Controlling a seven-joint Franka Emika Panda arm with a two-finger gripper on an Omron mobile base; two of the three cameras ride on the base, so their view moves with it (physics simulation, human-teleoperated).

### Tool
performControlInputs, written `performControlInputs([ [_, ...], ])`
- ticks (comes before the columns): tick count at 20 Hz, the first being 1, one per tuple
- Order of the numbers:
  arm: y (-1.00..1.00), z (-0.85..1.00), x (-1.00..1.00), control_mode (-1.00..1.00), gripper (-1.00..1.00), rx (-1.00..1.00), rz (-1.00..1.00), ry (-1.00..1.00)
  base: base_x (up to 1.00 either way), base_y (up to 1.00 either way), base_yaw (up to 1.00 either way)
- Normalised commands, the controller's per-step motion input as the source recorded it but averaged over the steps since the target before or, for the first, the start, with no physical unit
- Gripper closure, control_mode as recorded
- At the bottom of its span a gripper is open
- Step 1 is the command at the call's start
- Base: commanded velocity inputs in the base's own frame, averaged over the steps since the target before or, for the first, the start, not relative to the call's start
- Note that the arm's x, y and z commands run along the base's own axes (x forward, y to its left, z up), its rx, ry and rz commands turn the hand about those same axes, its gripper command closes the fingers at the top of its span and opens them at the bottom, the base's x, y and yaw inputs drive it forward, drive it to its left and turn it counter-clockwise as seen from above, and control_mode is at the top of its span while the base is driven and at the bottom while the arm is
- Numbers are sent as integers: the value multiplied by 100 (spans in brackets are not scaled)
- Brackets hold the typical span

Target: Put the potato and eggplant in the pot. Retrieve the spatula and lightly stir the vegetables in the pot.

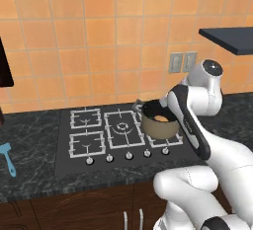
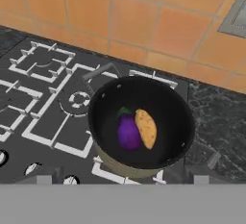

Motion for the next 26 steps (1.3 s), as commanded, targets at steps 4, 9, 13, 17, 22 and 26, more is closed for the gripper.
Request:
performControlInputs([
  [4, 24, 71, -86, -100, -100, 0, -11, 25, 0, 0, 0],
  [9, 2, 24, -66, -100, -100, 0, -12, 33, 0, 0, 0],
  [13, 0, -16, -39, -100, -100, -5, -3, 10, 0, 0, 0],
  [17, 0, -40, 0, -100, -100, -7, 0, 0, 0, 0, 0],
  [22, 2, -7, -9, -100, -100, 0, 0, 0, 0, 0, 0],
  [26, 0, 0, 0, 100, -100, 0, 0, 0, -38, 69, 1],
])
